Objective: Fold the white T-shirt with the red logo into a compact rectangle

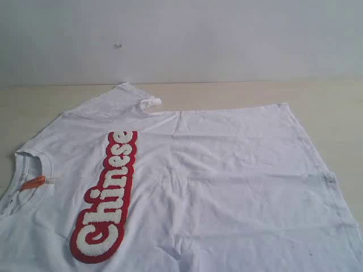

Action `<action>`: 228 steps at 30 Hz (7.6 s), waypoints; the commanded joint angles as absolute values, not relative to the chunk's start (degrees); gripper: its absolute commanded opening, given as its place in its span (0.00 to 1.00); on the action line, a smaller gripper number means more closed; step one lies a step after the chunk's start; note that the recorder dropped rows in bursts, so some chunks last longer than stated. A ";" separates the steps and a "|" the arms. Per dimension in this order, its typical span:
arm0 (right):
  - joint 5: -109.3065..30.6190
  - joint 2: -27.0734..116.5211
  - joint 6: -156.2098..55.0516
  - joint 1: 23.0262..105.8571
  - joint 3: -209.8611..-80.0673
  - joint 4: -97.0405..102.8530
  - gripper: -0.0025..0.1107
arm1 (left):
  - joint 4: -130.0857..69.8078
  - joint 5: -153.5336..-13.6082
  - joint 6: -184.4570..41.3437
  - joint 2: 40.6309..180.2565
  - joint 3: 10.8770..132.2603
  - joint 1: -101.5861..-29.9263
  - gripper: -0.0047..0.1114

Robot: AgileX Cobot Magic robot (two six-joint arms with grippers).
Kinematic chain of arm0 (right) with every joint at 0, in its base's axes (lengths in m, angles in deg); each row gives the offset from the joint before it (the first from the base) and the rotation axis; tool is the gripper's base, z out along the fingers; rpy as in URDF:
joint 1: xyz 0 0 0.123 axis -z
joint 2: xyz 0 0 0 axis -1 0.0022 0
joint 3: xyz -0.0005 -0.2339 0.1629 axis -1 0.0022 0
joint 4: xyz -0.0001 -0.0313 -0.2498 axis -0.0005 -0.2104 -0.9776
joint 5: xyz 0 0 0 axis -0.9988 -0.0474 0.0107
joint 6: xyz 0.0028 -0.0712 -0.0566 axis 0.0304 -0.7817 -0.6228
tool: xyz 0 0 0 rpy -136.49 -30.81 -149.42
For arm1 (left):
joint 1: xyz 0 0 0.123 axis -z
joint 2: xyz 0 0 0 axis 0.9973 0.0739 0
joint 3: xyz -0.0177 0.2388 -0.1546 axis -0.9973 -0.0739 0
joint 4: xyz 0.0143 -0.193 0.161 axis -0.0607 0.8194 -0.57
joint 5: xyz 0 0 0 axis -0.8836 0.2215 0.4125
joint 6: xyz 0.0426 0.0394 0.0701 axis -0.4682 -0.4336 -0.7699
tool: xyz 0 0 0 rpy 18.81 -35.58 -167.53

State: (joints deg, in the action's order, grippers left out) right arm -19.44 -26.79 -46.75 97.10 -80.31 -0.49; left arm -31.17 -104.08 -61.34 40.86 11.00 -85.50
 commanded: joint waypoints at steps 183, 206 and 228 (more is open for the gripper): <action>5.61 66.09 -119.40 95.16 -145.01 9.72 0.23 | -29.47 -130.18 -155.85 160.00 77.09 -85.19 0.94; 3.23 63.22 -112.79 95.16 -145.01 15.30 0.24 | -29.47 -129.70 -155.85 160.00 77.09 -85.19 0.94; 0.49 62.85 -113.48 95.16 -145.01 16.32 0.87 | -29.47 -129.70 -155.85 160.00 77.09 -85.19 0.94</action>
